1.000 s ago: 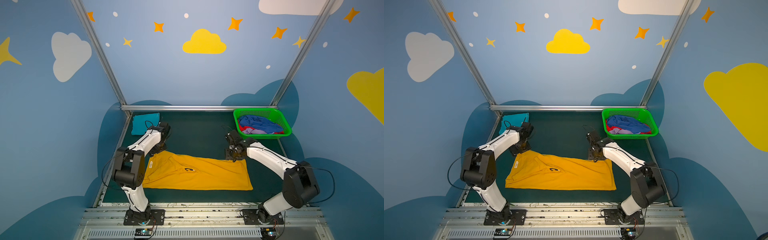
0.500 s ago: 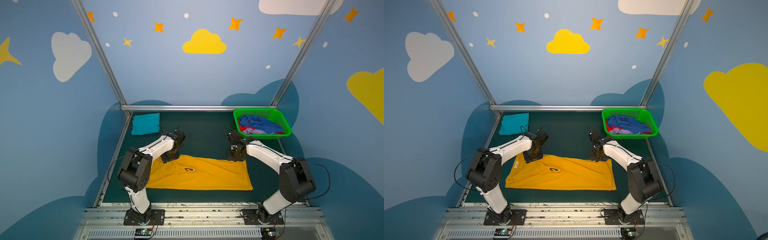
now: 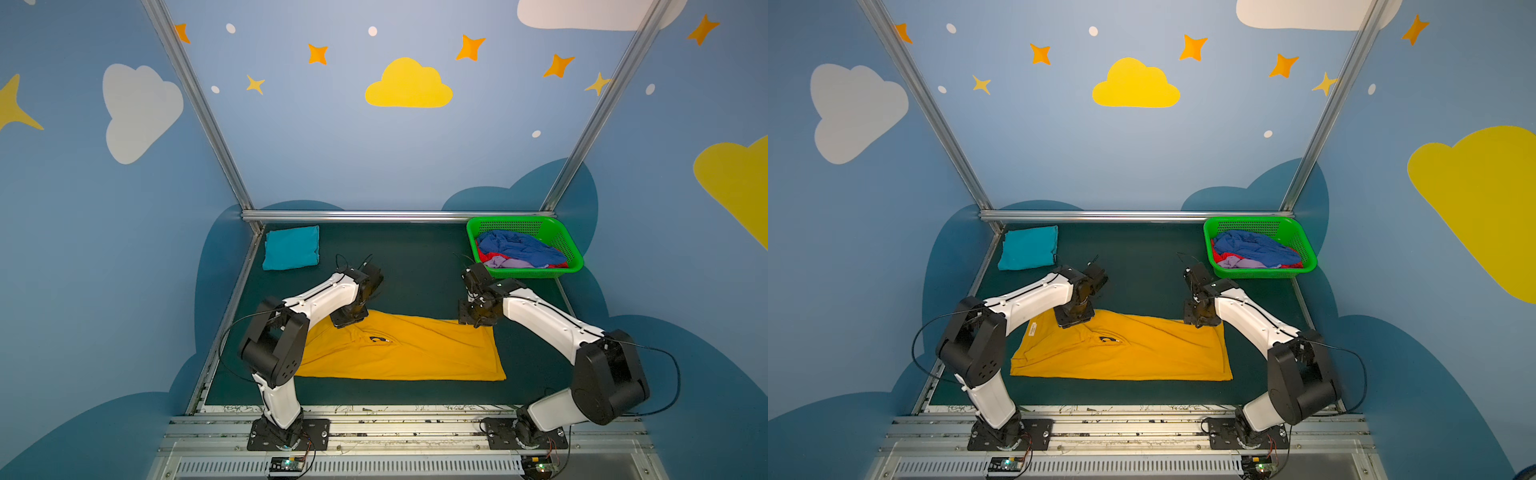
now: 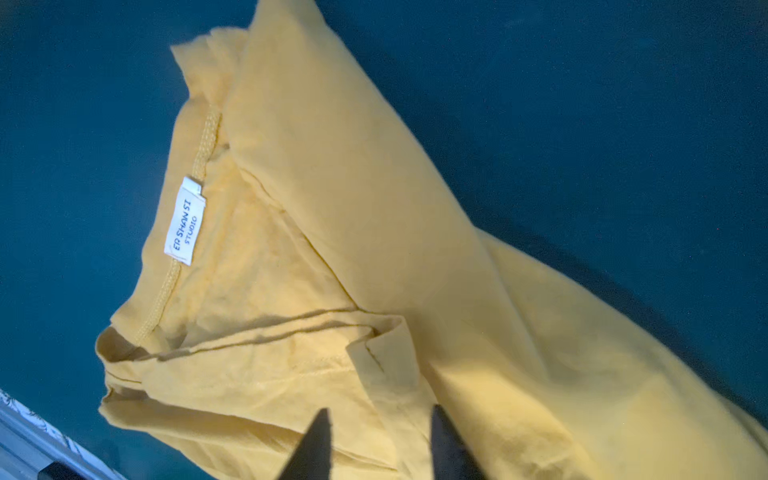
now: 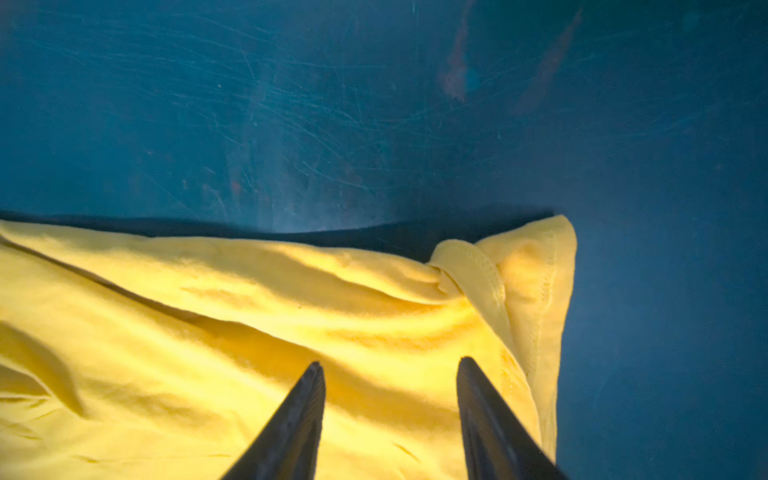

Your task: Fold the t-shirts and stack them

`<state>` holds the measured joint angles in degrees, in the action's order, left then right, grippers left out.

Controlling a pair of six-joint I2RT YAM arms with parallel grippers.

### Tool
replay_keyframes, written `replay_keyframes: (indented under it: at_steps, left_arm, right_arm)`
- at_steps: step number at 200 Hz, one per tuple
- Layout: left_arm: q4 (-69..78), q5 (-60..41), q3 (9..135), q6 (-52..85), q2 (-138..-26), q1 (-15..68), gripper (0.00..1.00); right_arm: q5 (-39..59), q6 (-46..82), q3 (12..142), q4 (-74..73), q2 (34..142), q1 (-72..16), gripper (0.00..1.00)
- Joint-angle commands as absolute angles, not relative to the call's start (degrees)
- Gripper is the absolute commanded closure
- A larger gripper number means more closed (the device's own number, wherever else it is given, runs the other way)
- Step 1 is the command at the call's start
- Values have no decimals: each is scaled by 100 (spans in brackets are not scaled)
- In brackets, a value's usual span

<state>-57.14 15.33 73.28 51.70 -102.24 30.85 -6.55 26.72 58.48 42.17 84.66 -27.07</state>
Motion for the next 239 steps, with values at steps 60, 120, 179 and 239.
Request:
replay_keyframes:
  at_steps: [60,120,179,239]
  left_arm:
    - [-5813,1712,7663,5489,-10815,3135,78]
    - [-6574,2088,7544,5943,-9968,3594,96]
    - [-6820,1917,6863,7190,-9731,4662,96]
    - [-6465,1344,6844,7893,-10567,5562,64]
  right_arm:
    - [-519,2610,5497,4181,7933,-2457,48]
    - [-318,2680,5348,4050,7736,-2362,48]
    - [-252,2632,5239,4060,7526,-2362,48]
    - [-193,2618,5150,4035,7421,-2350,49]
